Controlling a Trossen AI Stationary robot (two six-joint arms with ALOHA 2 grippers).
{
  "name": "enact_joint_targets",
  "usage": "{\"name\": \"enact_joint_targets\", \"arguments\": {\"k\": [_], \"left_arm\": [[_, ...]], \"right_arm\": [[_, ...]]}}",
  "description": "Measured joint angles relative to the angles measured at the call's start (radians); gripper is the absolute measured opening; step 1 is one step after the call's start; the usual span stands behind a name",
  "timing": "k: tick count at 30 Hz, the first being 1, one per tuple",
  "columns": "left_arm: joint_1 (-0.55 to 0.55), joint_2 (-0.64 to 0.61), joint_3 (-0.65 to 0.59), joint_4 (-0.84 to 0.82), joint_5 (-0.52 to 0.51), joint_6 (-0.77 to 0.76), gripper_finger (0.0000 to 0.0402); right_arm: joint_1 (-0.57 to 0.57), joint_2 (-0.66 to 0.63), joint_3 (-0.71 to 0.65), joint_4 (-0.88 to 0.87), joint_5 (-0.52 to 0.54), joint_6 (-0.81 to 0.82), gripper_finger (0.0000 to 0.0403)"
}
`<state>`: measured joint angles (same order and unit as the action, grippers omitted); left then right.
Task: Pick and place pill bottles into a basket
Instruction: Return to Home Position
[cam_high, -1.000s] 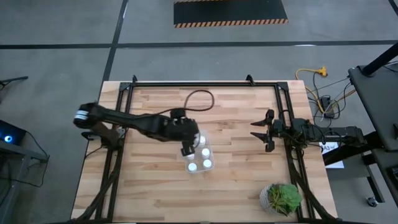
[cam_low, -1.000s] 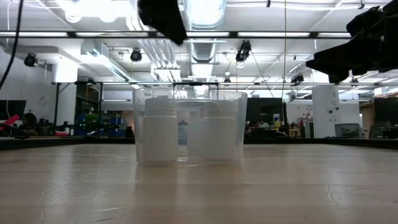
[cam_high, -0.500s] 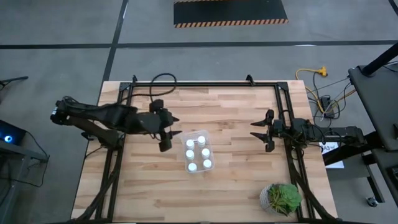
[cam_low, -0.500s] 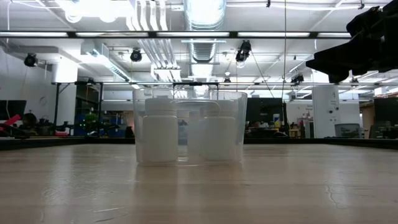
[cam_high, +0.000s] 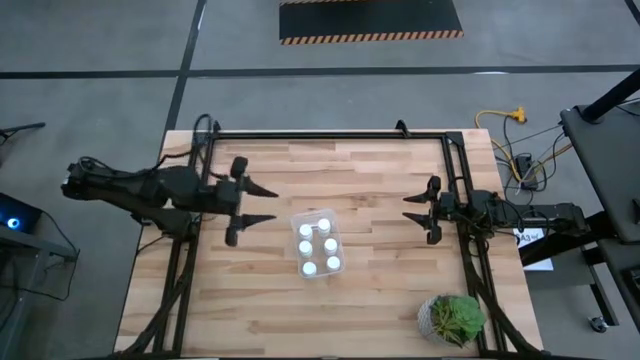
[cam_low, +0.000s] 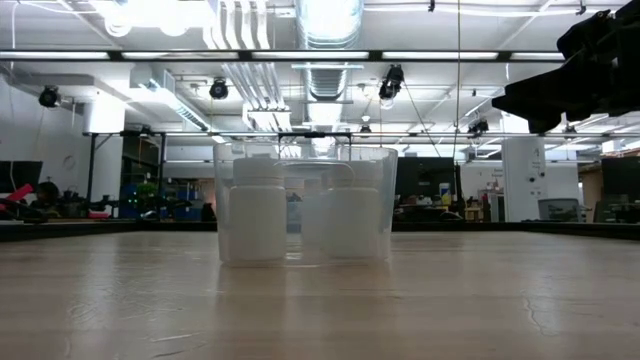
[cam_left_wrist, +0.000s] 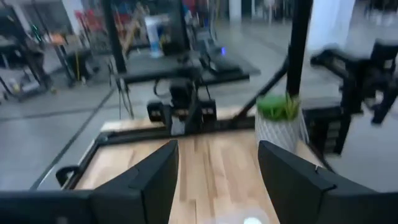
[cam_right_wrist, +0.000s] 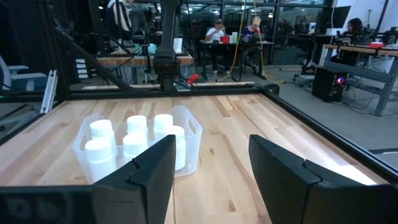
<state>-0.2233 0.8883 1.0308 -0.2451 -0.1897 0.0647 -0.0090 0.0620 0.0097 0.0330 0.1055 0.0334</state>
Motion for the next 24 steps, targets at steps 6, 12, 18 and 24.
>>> {"name": "enact_joint_targets", "arguments": {"k": [6, 12, 18, 24], "left_arm": [[0.001, -0.224, -0.259, 0.265, 0.007, -0.006, 0.0203], [0.001, -0.449, -0.436, 0.378, 0.006, -0.033, 0.0203], [0.001, -0.747, -0.517, 0.390, 0.006, -0.018, 0.0203], [0.000, -0.855, -0.553, 0.382, 0.009, 0.057, 0.0203]], "right_arm": [[0.000, 0.000, 0.000, 0.000, 0.000, 0.000, 0.0194], [0.000, 0.000, 0.000, 0.000, 0.000, 0.000, 0.0194], [0.000, 0.000, 0.000, 0.000, 0.000, 0.000, 0.0194], [0.000, 0.001, 0.000, 0.000, -0.002, 0.000, 0.0194]]}}
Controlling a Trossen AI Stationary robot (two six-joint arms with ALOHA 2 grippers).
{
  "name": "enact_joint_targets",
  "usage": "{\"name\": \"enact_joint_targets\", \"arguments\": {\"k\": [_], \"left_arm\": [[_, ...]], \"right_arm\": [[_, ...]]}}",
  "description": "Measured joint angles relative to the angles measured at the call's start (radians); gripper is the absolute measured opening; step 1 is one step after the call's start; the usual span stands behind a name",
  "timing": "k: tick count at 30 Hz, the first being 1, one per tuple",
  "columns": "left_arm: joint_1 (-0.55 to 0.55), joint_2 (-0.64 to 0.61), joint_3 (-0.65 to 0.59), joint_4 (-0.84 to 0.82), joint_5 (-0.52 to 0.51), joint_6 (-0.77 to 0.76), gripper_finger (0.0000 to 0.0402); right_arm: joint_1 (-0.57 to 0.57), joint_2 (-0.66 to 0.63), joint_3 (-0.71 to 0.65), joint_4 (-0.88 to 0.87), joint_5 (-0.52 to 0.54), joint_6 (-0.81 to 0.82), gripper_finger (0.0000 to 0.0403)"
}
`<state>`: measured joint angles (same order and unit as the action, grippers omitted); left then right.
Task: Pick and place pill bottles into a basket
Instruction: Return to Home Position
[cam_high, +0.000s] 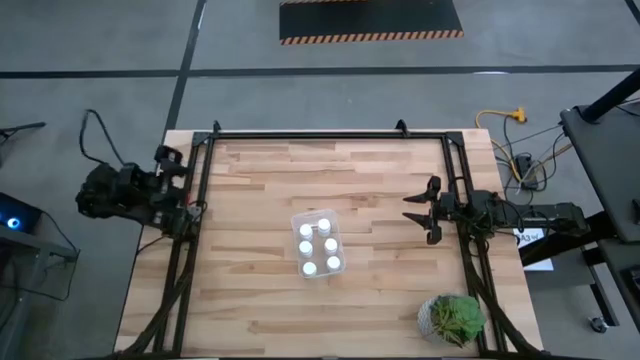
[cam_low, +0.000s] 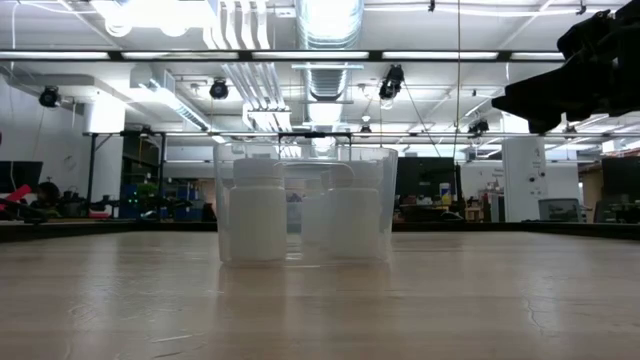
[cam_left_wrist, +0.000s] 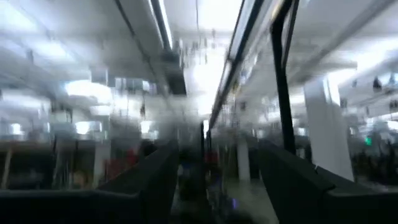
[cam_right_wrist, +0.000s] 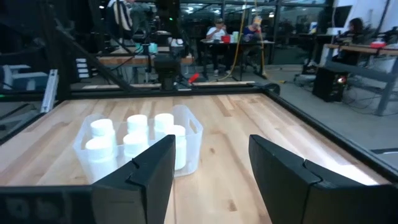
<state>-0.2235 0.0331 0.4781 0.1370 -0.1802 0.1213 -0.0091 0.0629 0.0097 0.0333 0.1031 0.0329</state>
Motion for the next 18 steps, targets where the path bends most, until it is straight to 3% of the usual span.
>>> {"name": "enact_joint_targets", "arguments": {"k": [7, 12, 18], "left_arm": [[0.001, 0.057, -0.026, 0.036, -0.043, -0.022, 0.0203], [0.001, 0.040, -0.171, 0.364, -0.037, -0.029, 0.0203], [0.001, 0.000, -0.446, 0.795, 0.028, -0.023, 0.0203]], "right_arm": [[0.000, 0.003, 0.000, -0.005, 0.001, 0.000, 0.0194], [0.000, 0.005, 0.000, -0.005, 0.001, 0.000, 0.0194], [0.000, 0.005, 0.000, -0.006, 0.002, 0.000, 0.0194]]}}
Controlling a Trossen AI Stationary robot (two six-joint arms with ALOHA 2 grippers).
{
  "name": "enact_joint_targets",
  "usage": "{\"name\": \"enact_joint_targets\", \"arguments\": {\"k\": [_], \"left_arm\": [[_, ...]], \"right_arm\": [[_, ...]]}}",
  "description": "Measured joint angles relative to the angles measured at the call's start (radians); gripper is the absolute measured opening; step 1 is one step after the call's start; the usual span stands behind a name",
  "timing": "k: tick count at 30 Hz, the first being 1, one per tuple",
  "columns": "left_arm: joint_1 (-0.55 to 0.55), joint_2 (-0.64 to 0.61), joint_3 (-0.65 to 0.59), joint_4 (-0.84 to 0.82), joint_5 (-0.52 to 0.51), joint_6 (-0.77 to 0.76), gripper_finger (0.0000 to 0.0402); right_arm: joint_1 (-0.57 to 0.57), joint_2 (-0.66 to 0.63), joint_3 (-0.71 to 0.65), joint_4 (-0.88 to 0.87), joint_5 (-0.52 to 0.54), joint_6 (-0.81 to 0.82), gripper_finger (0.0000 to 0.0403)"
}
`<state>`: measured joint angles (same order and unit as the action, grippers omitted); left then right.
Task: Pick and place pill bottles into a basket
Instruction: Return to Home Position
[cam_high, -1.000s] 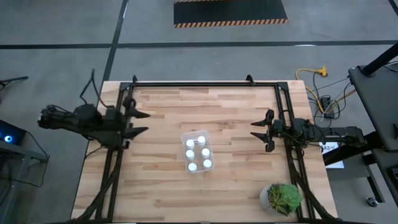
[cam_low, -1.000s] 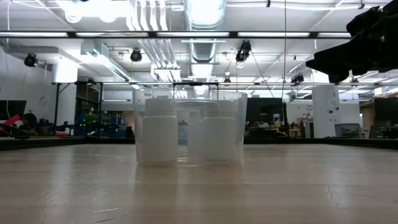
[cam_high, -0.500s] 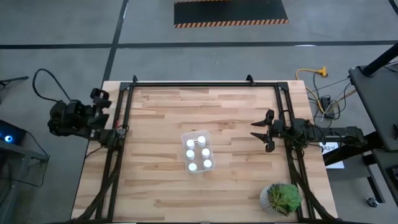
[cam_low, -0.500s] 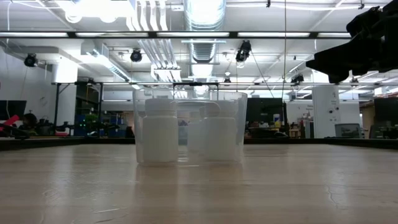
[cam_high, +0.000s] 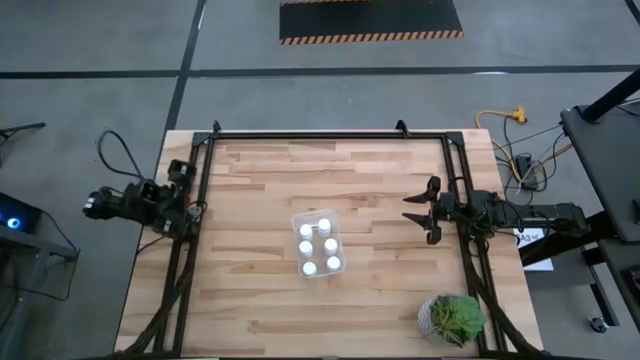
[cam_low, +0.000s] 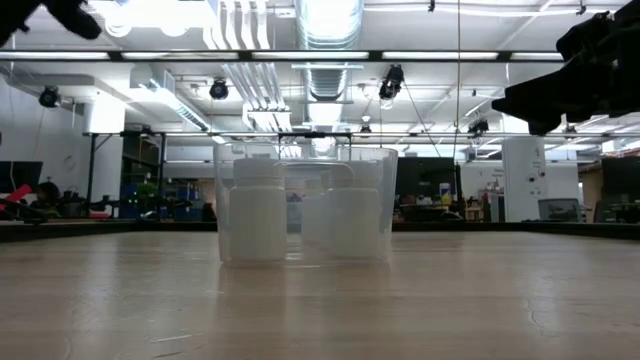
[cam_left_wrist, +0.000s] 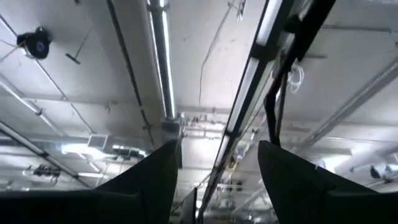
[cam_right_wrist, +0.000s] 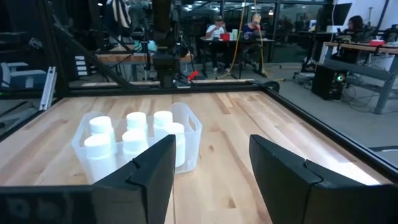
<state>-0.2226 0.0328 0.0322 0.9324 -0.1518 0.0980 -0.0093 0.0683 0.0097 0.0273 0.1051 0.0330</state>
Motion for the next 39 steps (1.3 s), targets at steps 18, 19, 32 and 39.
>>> {"name": "enact_joint_targets", "arguments": {"k": [18, 19, 32, 39], "left_arm": [[0.000, 0.012, -0.024, -0.535, 0.043, 0.013, 0.0203], [0.000, 0.012, -0.024, -0.566, 0.042, 0.013, 0.0203], [0.000, 0.024, -0.024, -0.898, 0.047, 0.013, 0.0203], [0.000, 0.052, -0.024, -0.899, 0.046, 0.013, 0.0203]], "right_arm": [[0.000, -0.001, 0.000, -0.001, 0.000, 0.000, 0.0194], [0.000, -0.001, 0.000, -0.001, 0.000, 0.000, 0.0194], [0.000, -0.001, 0.000, -0.001, 0.000, 0.000, 0.0194], [0.000, -0.001, 0.000, -0.001, 0.000, 0.000, 0.0194]]}}
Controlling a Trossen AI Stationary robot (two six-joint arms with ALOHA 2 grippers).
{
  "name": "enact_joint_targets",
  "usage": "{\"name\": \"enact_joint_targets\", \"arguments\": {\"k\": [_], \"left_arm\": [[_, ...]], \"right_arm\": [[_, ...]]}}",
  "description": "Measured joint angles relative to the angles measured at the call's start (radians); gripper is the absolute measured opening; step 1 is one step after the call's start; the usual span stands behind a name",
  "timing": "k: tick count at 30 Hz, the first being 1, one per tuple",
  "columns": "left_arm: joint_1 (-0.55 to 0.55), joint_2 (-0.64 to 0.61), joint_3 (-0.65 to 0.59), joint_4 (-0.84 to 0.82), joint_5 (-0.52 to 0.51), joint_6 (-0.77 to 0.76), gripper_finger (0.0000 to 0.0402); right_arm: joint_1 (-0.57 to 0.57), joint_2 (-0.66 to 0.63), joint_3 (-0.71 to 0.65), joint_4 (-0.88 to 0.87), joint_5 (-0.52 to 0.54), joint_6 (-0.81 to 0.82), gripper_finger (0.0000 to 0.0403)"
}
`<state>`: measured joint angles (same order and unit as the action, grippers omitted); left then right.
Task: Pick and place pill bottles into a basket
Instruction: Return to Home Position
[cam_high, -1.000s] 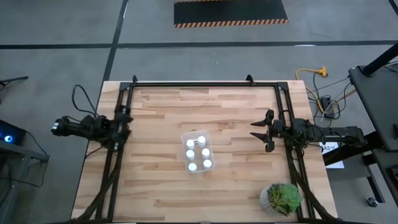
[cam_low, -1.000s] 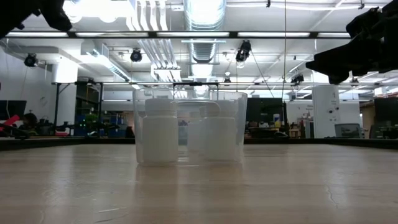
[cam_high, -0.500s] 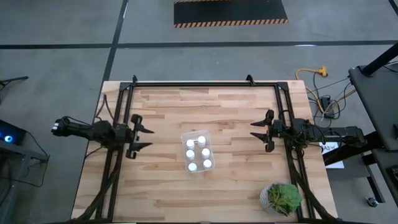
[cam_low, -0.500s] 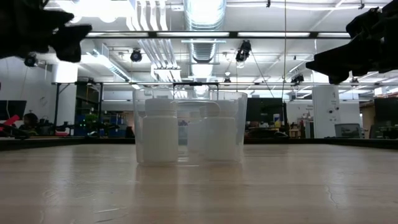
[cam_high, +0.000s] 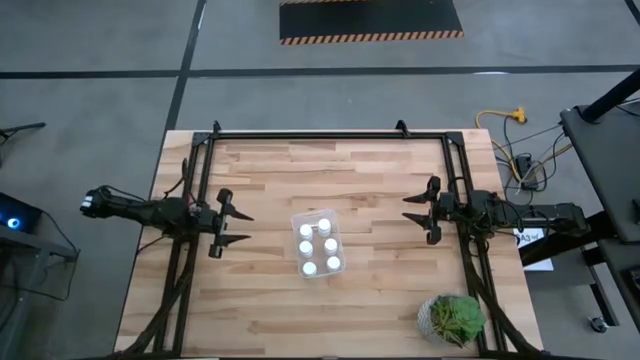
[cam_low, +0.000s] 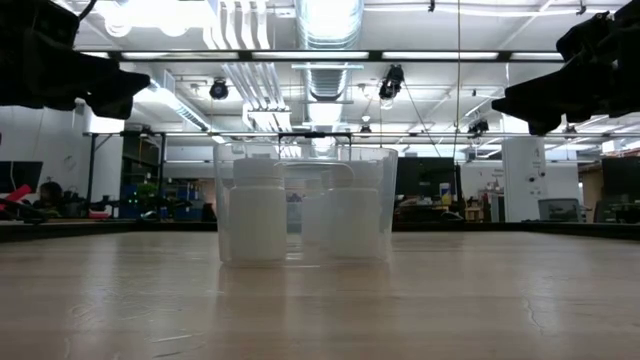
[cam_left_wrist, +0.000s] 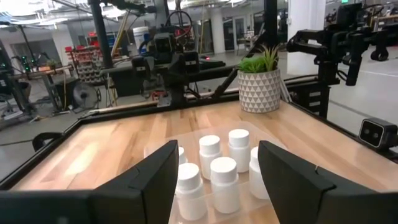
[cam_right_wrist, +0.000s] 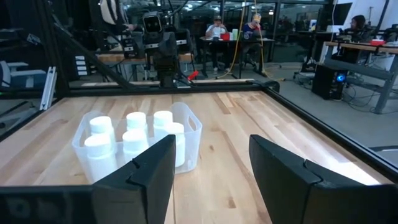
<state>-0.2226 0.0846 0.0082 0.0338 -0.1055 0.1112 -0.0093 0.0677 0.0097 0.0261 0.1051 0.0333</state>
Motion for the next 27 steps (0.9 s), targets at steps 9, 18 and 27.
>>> {"name": "enact_joint_targets", "arguments": {"k": [9, 18, 27], "left_arm": [[0.000, 0.013, 0.000, 0.022, -0.005, 0.000, 0.0203], [0.000, 0.019, 0.000, 0.027, -0.005, 0.000, 0.0203], [0.000, 0.020, 0.000, 0.028, -0.005, 0.001, 0.0203]], "right_arm": [[0.000, 0.000, 0.000, 0.000, 0.000, 0.000, 0.0194], [0.000, 0.001, 0.000, 0.000, 0.000, 0.000, 0.0194], [0.000, 0.001, 0.000, 0.000, 0.000, 0.000, 0.0194]]}}
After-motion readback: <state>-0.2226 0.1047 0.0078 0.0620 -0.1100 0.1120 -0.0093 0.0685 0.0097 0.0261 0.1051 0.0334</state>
